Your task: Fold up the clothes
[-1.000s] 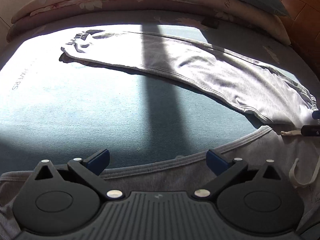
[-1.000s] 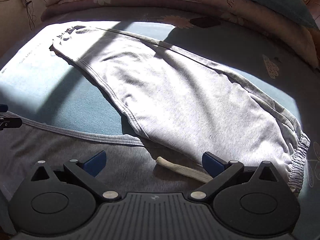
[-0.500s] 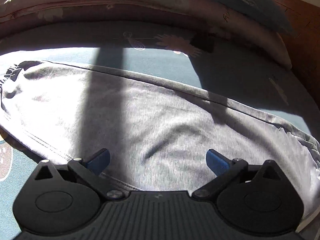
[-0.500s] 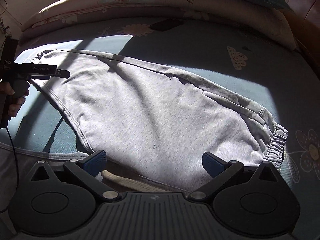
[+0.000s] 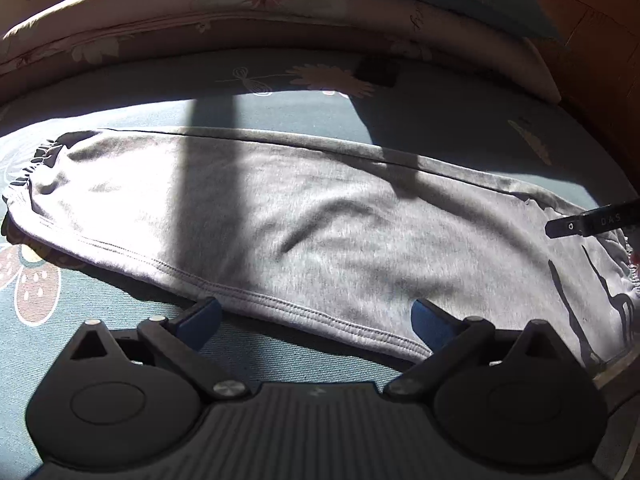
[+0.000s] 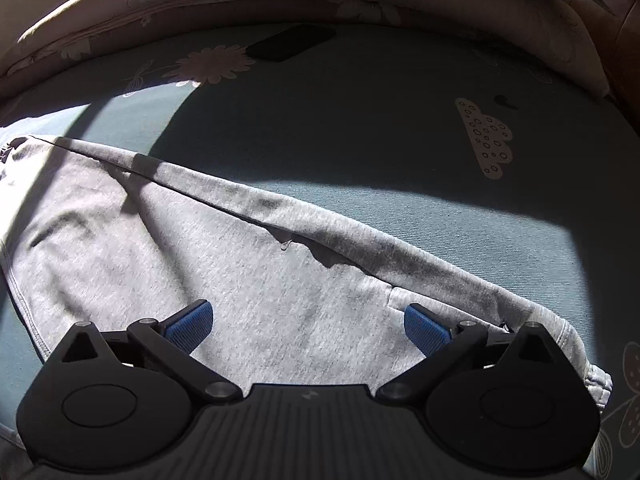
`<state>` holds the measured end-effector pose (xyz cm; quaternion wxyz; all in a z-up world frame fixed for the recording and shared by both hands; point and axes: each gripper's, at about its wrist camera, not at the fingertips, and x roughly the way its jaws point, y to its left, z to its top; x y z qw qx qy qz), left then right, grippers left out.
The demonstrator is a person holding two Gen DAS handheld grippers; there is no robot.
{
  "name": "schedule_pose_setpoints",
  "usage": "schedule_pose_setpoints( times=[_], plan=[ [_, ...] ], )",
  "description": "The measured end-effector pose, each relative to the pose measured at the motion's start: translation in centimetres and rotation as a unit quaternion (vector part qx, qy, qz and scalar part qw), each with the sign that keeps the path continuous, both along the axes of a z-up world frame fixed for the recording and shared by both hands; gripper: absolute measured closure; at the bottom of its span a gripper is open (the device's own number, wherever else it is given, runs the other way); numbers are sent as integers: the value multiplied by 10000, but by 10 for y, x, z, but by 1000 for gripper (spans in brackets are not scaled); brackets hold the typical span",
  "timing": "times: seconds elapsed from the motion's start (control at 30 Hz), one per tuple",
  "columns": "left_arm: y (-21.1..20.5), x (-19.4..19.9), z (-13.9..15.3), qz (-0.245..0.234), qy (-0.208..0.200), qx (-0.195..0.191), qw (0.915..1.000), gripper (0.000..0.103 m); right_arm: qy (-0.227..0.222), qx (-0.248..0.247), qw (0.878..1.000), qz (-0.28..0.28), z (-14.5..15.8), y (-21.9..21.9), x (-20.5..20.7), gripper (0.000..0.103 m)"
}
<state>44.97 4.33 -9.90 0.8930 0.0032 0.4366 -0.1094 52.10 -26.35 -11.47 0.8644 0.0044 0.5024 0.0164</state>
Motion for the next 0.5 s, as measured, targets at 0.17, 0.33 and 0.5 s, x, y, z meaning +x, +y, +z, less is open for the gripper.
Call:
schedule_pose_setpoints(
  times=[0.17, 0.33, 0.5],
  plan=[
    [-12, -9, -4, -484, -66, 280, 9984, 2, -126, -241, 9976, -639, -29, -18, 31, 0],
    [-4, -11, -3, -442, -58, 233, 9987, 2, -1, 159, 9957, -913, -23, -40, 50, 0],
    [7, -10, -2, -210, -27, 94, 9997, 2, 206, 438, 9958, -777, 4, -24, 32, 0]
  ],
)
